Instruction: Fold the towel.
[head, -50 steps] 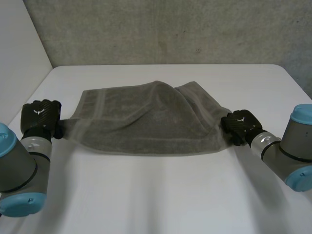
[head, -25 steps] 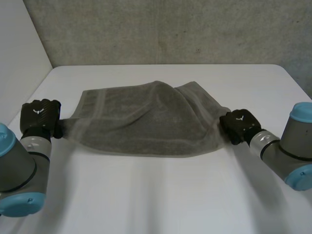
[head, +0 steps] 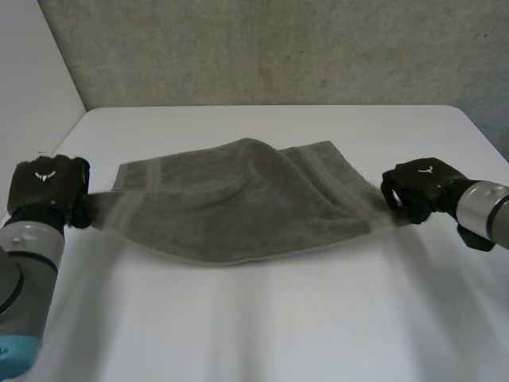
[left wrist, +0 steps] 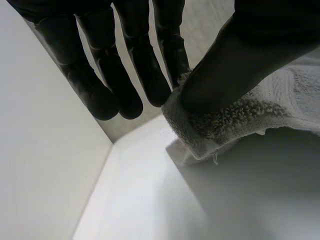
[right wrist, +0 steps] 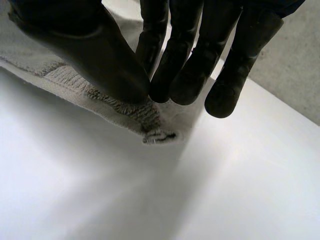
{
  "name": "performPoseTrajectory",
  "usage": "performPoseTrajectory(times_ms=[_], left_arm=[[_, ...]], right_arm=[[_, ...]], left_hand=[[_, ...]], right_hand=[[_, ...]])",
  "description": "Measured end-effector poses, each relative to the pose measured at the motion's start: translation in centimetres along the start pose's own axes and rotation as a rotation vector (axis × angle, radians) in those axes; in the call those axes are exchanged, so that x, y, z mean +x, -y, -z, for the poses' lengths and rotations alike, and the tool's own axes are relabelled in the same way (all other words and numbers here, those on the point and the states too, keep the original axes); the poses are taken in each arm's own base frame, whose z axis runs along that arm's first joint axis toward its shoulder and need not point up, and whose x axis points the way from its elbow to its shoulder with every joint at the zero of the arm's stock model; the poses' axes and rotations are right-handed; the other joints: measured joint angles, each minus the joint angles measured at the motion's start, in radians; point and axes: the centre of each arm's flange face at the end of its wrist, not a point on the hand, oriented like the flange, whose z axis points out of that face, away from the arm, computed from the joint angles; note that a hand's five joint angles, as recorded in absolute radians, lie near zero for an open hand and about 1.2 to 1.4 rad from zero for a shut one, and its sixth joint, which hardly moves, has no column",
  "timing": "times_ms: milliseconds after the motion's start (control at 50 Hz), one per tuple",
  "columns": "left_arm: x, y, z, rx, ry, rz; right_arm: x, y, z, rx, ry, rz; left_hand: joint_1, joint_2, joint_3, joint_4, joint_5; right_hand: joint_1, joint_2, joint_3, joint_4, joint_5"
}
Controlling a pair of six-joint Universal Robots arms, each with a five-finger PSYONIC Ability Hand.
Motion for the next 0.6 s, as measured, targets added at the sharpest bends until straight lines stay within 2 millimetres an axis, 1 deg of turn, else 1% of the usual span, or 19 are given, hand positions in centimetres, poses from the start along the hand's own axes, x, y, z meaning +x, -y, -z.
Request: performPoseTrajectory(times_ms=[80,200,280,340,400,460,600], left_arm=[[0.1,-0.8,1.0,-0.054,-0.017,-0.012],[0.3,-2.4,2.6,-0.126,-0.047,-0.043],[0.5,-3.6,3.8,-0.167,-0.072,-0.113],[0.5,-4.1,4.5,-0.179,-0.083,-0.167],[0.5,-4.1,5.0,-0.175,-0.088,-0.220],[0.2,-3.5,5.4,-0.150,-0.082,-0.258],[-0.8,-1.0,6.1,-0.078,-0.042,-0.286]], right_arm=[[0.4,-0.4,0.9,-0.050,-0.001,0.022],[1.3,-1.3,2.1,-0.112,-0.013,0.026],[2.1,-1.7,3.3,-0.138,-0.034,0.026],[2.4,-1.7,4.1,-0.151,-0.046,0.028],[2.4,-1.5,4.8,-0.163,-0.048,0.035],[2.2,-1.3,5.5,-0.172,-0.043,0.045],[2.4,0.2,6.8,-0.150,-0.063,0.093]], left_hand=[[0.000,0.000,0.000,0.000,0.000],[0.000,0.000,0.000,0.000,0.000],[0.000,0.000,0.000,0.000,0.000],[0.000,0.000,0.000,0.000,0.000],[0.000,0.000,0.000,0.000,0.000],[0.000,0.000,0.000,0.000,0.000],[0.000,0.000,0.000,0.000,0.000]], right_hand=[[0.000,0.000,0.000,0.000,0.000],[0.000,0.000,0.000,0.000,0.000],[0.011,0.000,0.000,0.000,0.000],[0.022,0.000,0.000,0.000,0.000],[0.022,0.000,0.000,0.000,0.000],[0.022,0.000,0.000,0.000,0.000],[0.022,0.000,0.000,0.000,0.000]])
